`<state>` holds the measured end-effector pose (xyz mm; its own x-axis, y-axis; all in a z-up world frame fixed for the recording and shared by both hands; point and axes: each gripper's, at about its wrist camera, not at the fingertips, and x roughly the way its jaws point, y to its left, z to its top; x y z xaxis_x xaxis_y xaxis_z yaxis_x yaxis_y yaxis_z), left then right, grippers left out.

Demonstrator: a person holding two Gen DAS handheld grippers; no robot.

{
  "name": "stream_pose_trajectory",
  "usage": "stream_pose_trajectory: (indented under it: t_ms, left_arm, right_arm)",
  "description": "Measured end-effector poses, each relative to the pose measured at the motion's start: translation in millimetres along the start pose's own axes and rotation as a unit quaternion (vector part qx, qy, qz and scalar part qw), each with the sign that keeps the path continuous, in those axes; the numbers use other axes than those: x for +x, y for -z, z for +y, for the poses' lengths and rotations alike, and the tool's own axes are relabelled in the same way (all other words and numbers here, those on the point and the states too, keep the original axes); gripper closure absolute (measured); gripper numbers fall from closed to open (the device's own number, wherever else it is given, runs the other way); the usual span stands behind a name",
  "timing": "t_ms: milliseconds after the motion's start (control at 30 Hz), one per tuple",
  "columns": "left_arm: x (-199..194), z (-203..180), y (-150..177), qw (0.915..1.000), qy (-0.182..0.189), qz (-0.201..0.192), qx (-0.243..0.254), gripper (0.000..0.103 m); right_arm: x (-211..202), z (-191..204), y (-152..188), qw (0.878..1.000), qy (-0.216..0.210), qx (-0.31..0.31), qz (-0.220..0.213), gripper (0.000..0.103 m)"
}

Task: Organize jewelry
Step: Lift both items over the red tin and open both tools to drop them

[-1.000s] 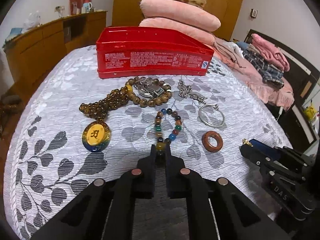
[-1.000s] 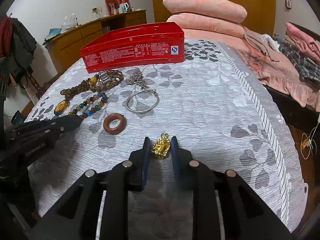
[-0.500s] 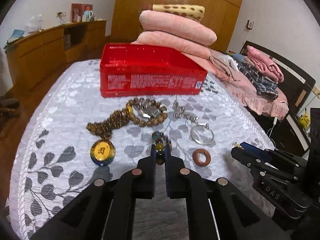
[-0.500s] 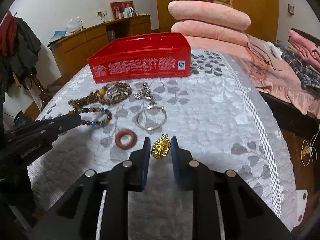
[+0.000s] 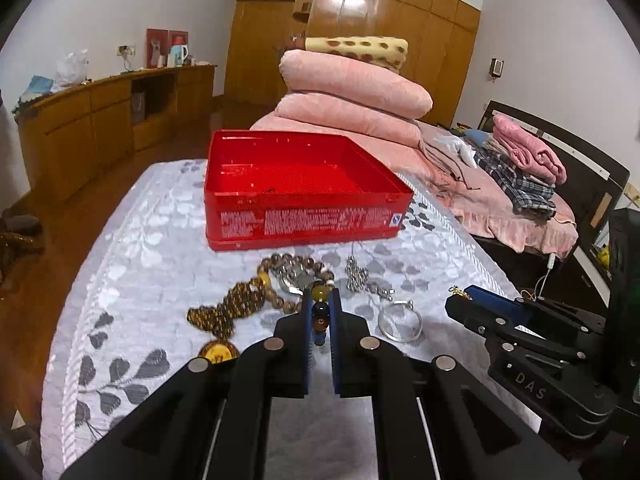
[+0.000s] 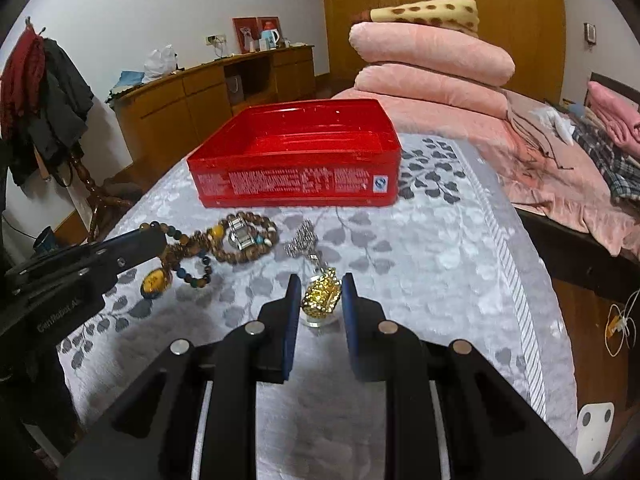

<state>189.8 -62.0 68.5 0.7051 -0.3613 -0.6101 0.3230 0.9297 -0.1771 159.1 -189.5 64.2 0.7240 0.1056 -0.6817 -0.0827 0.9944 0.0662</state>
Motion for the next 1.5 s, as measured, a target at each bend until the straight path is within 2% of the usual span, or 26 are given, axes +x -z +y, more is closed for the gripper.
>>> stream_pose_trajectory:
  t_ms: [700, 1133, 1300, 1500]
  left_arm:
    - [13.6, 5.5, -50.4, 0.9993, -0.004, -0.037, 0.005, 0.095]
    - [33.6, 11.8, -114.3, 0.9973, -0.004, -0.073, 0.004, 0.095]
    - [52.7, 17.7, -135.6, 0.9974, -0.010, -0.071, 0.003, 0.095]
    - [93.7, 29.5, -142.9, 0.9991, -0.013, -0.038, -0.009, 0.095]
  right_arm:
    - [11.5, -4.9, -74.8, 0.999, -0.021, -0.015, -0.036, 0.084]
    - [29.5, -13.0, -135.0, 0.998, -0.037, -0.018, -0.051, 0.083]
    - [49.0, -17.0, -153.8, 0.998, -0.037, -0.016, -0.041, 0.083]
    - [86.4, -20.5, -164.1, 0.999, -0.040, -0.006, -0.015, 0.083]
